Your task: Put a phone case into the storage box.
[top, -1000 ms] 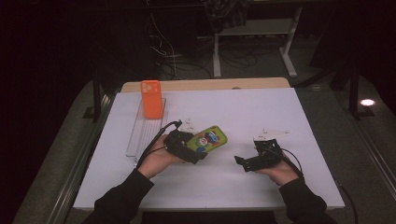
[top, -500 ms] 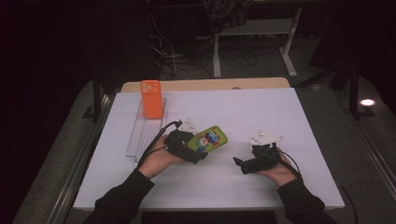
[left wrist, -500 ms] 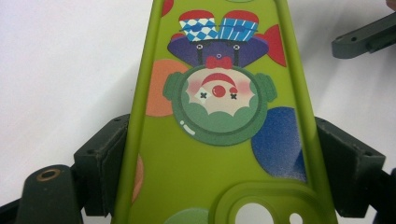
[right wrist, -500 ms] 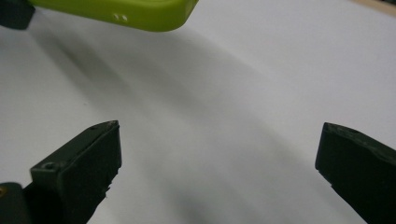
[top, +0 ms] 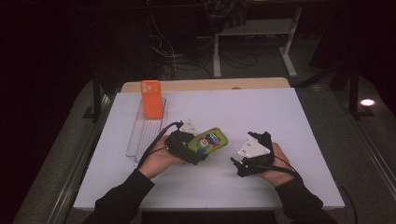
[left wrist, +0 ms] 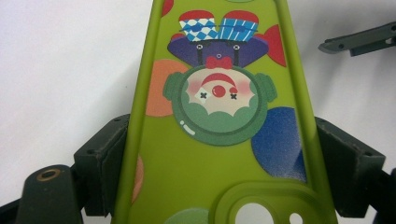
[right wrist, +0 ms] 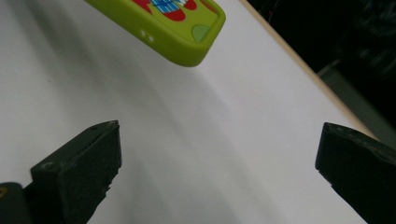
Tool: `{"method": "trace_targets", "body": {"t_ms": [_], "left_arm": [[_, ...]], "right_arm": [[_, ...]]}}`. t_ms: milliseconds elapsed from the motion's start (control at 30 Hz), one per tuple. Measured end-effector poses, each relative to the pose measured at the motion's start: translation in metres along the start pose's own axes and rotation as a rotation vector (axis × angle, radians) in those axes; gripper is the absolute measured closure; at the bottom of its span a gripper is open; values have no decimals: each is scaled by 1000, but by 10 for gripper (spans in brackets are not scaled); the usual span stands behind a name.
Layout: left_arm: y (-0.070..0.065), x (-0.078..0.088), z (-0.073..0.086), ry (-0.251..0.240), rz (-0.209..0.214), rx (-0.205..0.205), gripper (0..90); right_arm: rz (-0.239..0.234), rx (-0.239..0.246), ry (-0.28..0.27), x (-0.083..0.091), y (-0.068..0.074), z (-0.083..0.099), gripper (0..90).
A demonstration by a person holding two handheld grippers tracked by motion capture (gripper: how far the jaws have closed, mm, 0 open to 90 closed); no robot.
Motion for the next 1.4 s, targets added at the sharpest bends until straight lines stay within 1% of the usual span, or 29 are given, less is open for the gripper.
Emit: {"method": "trace_targets", "body": {"t_ms": [33, 67, 100, 167, 300, 333, 400, 433, 467, 500, 567, 600, 667, 700, 733, 767, 800, 867, 900, 967, 1000, 1100, 1133, 1167, 1200, 1233, 1267, 1300, 1400], "left_arm": [[0, 0, 0, -6, 0, 9, 158], [-1, -1, -1, -11, 4, 16, 158], [-1, -1, -1, -19, 6, 26, 158], [-1, -2, -1, -18, 7, 25, 158], [-1, -2, -1, -16, 3, 20, 158], [-2, -2, -1, -22, 8, 31, 158], [-2, -2, 0, -10, 14, 34, 158], [-2, -3, -1, -13, 12, 34, 158], [-1, -2, 0, 2, 9, 18, 158], [0, -2, 1, 7, 5, 12, 158], [0, -2, 0, 3, 6, 17, 158], [-1, -3, -1, -10, 10, 33, 158], [-1, -2, 0, -2, 8, 24, 158], [-2, -2, -1, -4, 12, 30, 158], [-2, -2, -1, -3, 12, 28, 158], [0, -1, 0, 15, 7, 6, 158], [0, -1, 0, 14, 8, 7, 158], [-1, -1, 0, 9, 9, 12, 158], [0, -1, 0, 11, 8, 11, 158], [-1, -1, 0, 12, 9, 11, 158], [0, -1, 0, 16, 9, 6, 158], [-1, -1, 0, 16, 12, 2, 158], [-1, -1, 0, 16, 13, 1, 158], [-2, -1, -1, 9, 13, 5, 158], [-4, -2, -2, -9, 15, 26, 158], [-4, -1, -3, -8, 19, 24, 158], [-4, -1, -2, -4, 16, 16, 158], [-2, 0, -1, 13, 12, -4, 158], [-2, 0, -1, 12, 12, -4, 158]], "right_arm": [[14, 21, -2, 0, 1, -1, 0], [41, 69, -1, 1, -1, -1, 0], [55, 94, -6, 1, 1, -3, 0], [85, 145, -3, 1, 2, -4, 0], [150, 226, -13, 1, 6, -8, 0], [174, 265, -11, 1, 7, -8, 0], [225, 350, -28, 1, 7, -12, 0], [241, 374, -29, 1, 8, -13, 0], [271, 434, -27, 1, 8, -14, 0], [281, 448, -32, 1, 10, -16, 0], [320, 481, -48, 1, 12, -20, 0], [333, 502, -49, 1, 14, -22, 0], [359, 537, -54, 0, 17, -25, 0], [365, 556, -52, -2, 19, -26, 0], [360, 537, -43, -3, 23, -25, 0], [375, 581, -54, -4, 23, -28, 0], [390, 595, -65, -4, 24, -31, 7], [405, 604, -76, -5, 29, -34, 25], [419, 650, -87, -6, 28, -37, 32], [425, 705, -85, -8, 31, -39, 58], [440, 684, -110, -8, 33, -41, 68], [441, 711, -108, -11, 37, -43, 99], [450, 719, -109, -12, 39, -44, 117], [458, 732, -111, -13, 40, -45, 128], [462, 735, -114, -14, 41, -46, 134], [467, 742, -118, -15, 43, -47, 149], [473, 752, -119, -16, 44, -48, 172], [479, 757, -124, -17, 46, -49, 198], [475, 786, -109, -19, 50, -50, 293]]}}
Point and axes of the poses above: each handheld gripper's, and its own axes: x roughly backward along the jaws, z roughly out of its underside, y roughly to its left, the point moved 7 cm from there along -x, roughly forward along the jaws, and after that the axes turned 9 degrees about y, right-handed, at the moved point
